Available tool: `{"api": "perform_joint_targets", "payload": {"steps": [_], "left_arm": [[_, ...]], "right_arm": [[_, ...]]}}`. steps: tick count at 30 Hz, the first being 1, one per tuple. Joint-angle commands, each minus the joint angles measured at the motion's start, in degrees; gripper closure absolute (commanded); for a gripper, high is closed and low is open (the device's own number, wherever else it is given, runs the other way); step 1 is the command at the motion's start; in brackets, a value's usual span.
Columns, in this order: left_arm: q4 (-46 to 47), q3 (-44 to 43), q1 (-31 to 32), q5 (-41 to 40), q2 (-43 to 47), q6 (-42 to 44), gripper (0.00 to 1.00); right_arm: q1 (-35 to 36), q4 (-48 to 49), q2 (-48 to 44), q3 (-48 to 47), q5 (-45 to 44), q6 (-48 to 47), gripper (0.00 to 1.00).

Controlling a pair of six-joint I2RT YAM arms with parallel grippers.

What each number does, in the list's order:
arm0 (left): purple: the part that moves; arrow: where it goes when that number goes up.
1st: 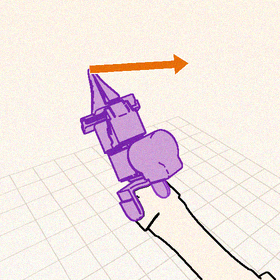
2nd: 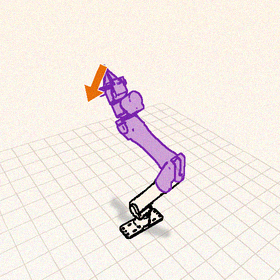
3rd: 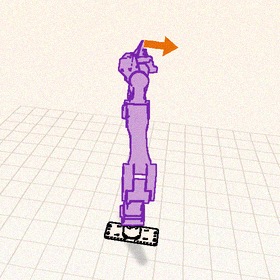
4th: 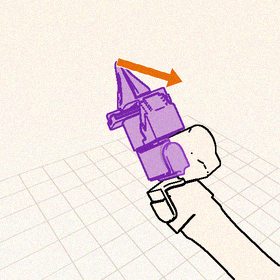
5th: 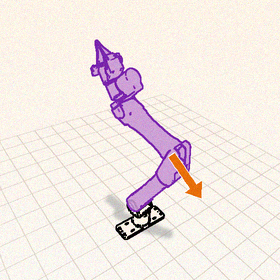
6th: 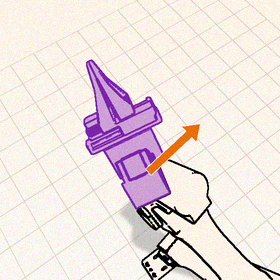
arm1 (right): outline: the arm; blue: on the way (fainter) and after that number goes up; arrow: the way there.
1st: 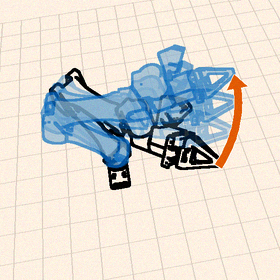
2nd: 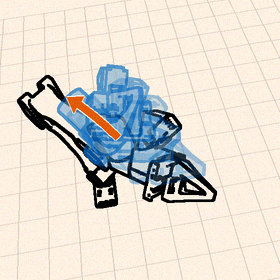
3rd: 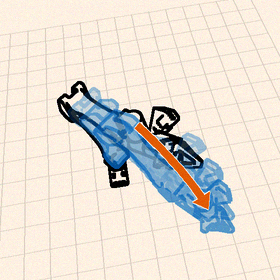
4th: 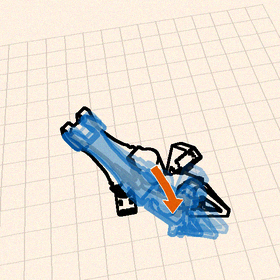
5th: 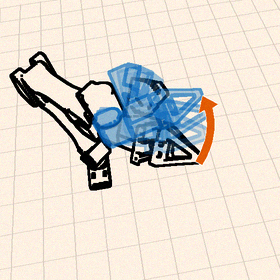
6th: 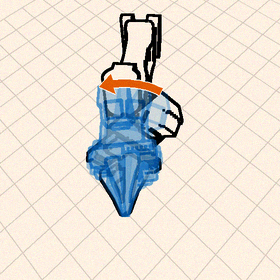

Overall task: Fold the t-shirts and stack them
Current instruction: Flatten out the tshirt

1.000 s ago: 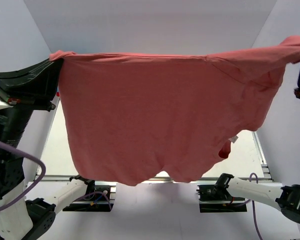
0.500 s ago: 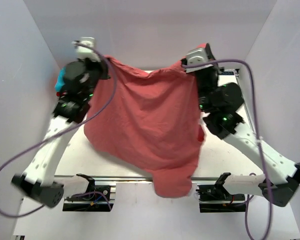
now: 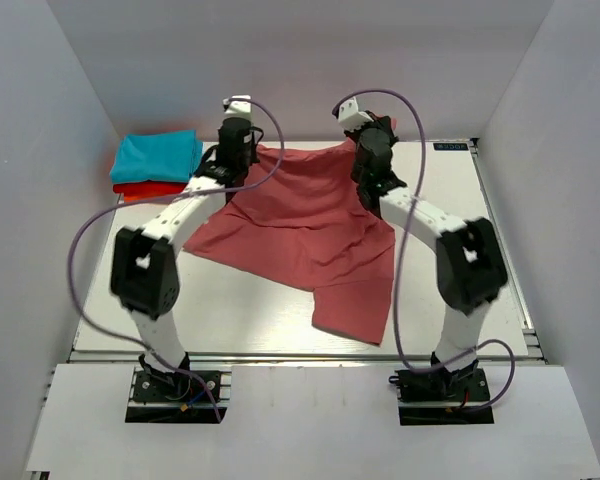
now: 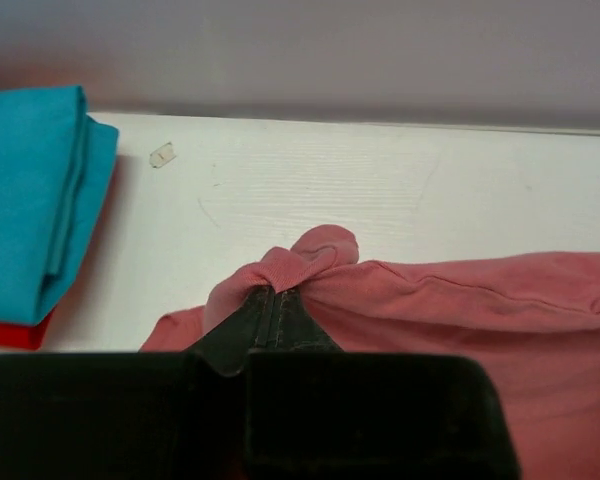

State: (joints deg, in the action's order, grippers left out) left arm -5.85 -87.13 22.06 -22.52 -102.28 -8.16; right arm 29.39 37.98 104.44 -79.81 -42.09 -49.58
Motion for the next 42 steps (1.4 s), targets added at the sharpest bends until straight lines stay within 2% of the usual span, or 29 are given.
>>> {"api": "perform_joint_targets", "payload": {"steps": [1, 5, 8, 9, 15, 16, 17, 18, 19, 20, 21, 25, 28, 29, 30, 31, 33, 34, 35, 36, 37, 40, 42], "left_arm": [[2.8, -8.1, -0.8, -3.1, -9.5, 0.7, 1.0], [4.8, -20.7, -1.9, -1.3, -21.6, 1.2, 1.0], [7.4, -26.0, -2.5, -1.2, -27.6, 1.8, 1.0], [9.5, -27.2, -2.5, -1.2, -31.1, 1.8, 1.0], [21.1, -30.9, -4.4, -3.4, -39.4, 1.1, 1.0], [23.7, -31.5, -4.9, -3.4, -40.3, 1.1, 0.94], [23.7, -34.4, -4.9, -2.9, -42.4, 1.1, 0.84], [23.7, -36.3, -5.4, -2.1, -43.3, 1.1, 0.67], [21.8, -38.5, -5.5, -1.6, -44.0, 1.1, 0.44], [18.7, -41.2, -5.5, -0.9, -44.0, 1.7, 0.01], [17.7, -41.2, -6.0, -0.2, -42.3, 1.7, 0.0], [9.6, -39.9, -6.0, -1.5, -34.1, 1.7, 0.0], [0.9, -34.8, -6.0, 0.2, -27.4, 1.7, 0.0], [-1.1, -32.7, -6.0, 0.8, -22.2, 1.7, 0.0], [-5.1, -30.4, -5.5, 0.8, -19.5, 1.1, 0.0], [-7.1, -27.6, -5.5, 0.8, -16.7, 0.0, 0.0], [-12.0, -17.7, -5.5, 0.1, -8.3, -3.7, 0.0], [-13.0, -10.6, -4.9, 0.1, -5.7, -4.9, 0.0], [-13.7, -6.8, -4.9, 0.9, -3.1, -6.1, 0.0], [-13.0, -3.0, -4.9, 1.7, -0.8, -7.8, 0.0], [-11.7, 4.3, -4.9, 4.3, 3.6, -7.8, 0.0], [-4.2, 15.2, -4.9, 8.3, 7.0, -9.9, 0.0], [-4.2, 15.3, -4.9, 12.0, 5.6, -10.6, 0.0]], "right_arm": [[-3.7, 2.2, 9.2, -10.0, -2.3, 4.0, 1.0], [-6.5, -2.1, 17.7, -19.6, -1.2, 8.9, 1.0], [-9.3, -3.6, 22.9, -22.9, 0.2, 12.1, 1.0], [-9.8, -3.6, 24.0, -23.5, 0.5, 14.7, 1.0], [-12.2, -6.6, 31.5, -30.4, 6.9, 20.7, 1.0], [-12.6, -8.0, 33.5, -33.0, 8.4, 23.0, 0.99], [-12.8, -13.7, 34.2, -36.5, 9.5, 24.3, 0.91], [-13.3, -15.7, 34.6, -39.2, 13.3, 25.4, 0.65], [-13.4, -17.3, 34.4, -40.1, 14.7, 28.0, 0.46], [-13.7, -20.6, 34.0, -41.6, 15.6, 29.2, 0.24], [-13.8, -24.9, 32.9, -43.0, 18.4, 30.0, 0.1], [-13.3, -41.3, 24.7, -42.9, 20.4, 35.4, 0.1], [-13.4, -53.4, 16.3, -40.2, 22.3, 44.0, 0.1], [-13.7, -56.1, 14.3, -37.6, 23.3, 50.7, 0.1], [-13.7, -57.9, 12.2, -34.0, 25.9, 52.3, 0.1], [-13.3, -62.3, 6.3, -28.9, 26.8, 53.5, 0.1], [-12.9, -64.3, 2.5, -20.5, 31.8, 57.4, 0.1], [-12.6, -65.5, -2.4, -14.7, 33.9, 59.5, 0.1], [-12.4, -66.2, -3.8, -12.1, 37.0, 60.4, 0.1], [-12.3, -66.4, -5.2, -4.1, 39.2, 62.3, 0.1], [-11.4, -65.8, -9.4, -1.3, 40.0, 63.2, 0.1], [-10.1, -62.2, -14.0, 10.2, 41.1, 66.4, 0.1], [-8.9, -61.0, -14.4, 13.5, 44.1, 68.1, 0.1]]}}
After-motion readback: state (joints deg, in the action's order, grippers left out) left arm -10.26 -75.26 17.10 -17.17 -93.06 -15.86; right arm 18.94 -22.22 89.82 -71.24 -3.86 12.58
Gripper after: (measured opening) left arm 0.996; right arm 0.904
